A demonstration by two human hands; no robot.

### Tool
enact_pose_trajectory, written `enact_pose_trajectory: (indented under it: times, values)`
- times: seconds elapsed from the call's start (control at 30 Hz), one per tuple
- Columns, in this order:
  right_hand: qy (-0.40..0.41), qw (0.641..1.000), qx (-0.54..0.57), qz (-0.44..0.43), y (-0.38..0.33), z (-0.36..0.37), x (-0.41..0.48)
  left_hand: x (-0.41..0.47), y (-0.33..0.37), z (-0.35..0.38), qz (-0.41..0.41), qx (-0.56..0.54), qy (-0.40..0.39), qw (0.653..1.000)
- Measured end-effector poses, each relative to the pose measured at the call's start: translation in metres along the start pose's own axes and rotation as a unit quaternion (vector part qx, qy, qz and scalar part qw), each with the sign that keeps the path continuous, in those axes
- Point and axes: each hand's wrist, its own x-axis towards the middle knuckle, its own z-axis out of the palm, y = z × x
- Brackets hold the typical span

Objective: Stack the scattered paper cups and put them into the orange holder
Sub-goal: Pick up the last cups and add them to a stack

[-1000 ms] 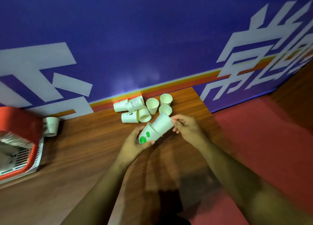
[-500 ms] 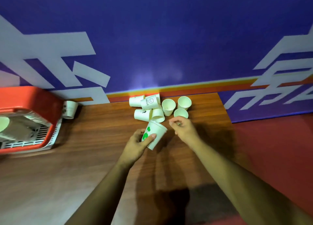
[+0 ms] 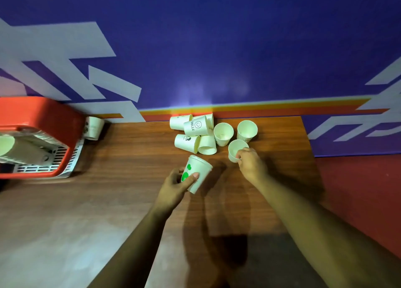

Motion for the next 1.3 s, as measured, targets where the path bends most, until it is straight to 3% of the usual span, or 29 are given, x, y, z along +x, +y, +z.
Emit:
enact_pose_trajectory:
  times: [0.07,0.13,0.23,0.43,0.6,0.7,0.8,0.9,1.03,1.17,1.3]
  values:
    - [0.032,0.999,0.039,-0.010,0.003,0.000,-0.003,0.003,-0.001,0.001,-0.002,0.006,0.001,1.000]
    - [0.069,0.986,0.149,0.001,-0.003,-0.008,-0.008,0.007,-0.004,0.001,0.006,0.021,-0.004,1.000]
    - [0.083,0.929,0.358,0.049,-0.019,-0.032,-0.018,0.014,-0.009,-0.002,0.014,0.056,-0.027,0.998]
    - [-0.033,0.866,0.498,0.026,-0.042,-0.047,-0.033,0.022,0.002,0.008,0.063,0.059,-0.061,0.994]
    - [-0.111,0.870,0.480,0.005,-0.046,-0.038,-0.022,0.026,0.010,0.015,0.052,0.012,-0.045,0.998]
    - [-0.040,0.882,0.469,0.029,-0.033,-0.038,0.004,0.026,0.009,0.015,0.035,-0.019,-0.031,0.999]
    - [0.106,0.957,0.270,0.024,-0.008,-0.038,0.037,0.027,0.004,0.017,0.020,-0.051,-0.026,0.998]
    - [0.047,0.990,0.123,0.046,0.013,-0.035,0.058,0.028,0.003,0.020,0.005,-0.085,-0.017,0.996]
    - [0.006,1.000,0.023,0.013,0.030,-0.019,0.063,0.031,0.001,0.020,-0.020,-0.135,-0.024,0.990]
    - [0.064,0.995,0.064,0.032,0.039,-0.020,0.055,0.032,-0.006,0.017,-0.027,-0.144,-0.033,0.989]
    - [0.180,0.953,0.231,0.079,0.027,-0.046,0.034,0.036,-0.011,0.017,-0.035,-0.127,-0.034,0.991]
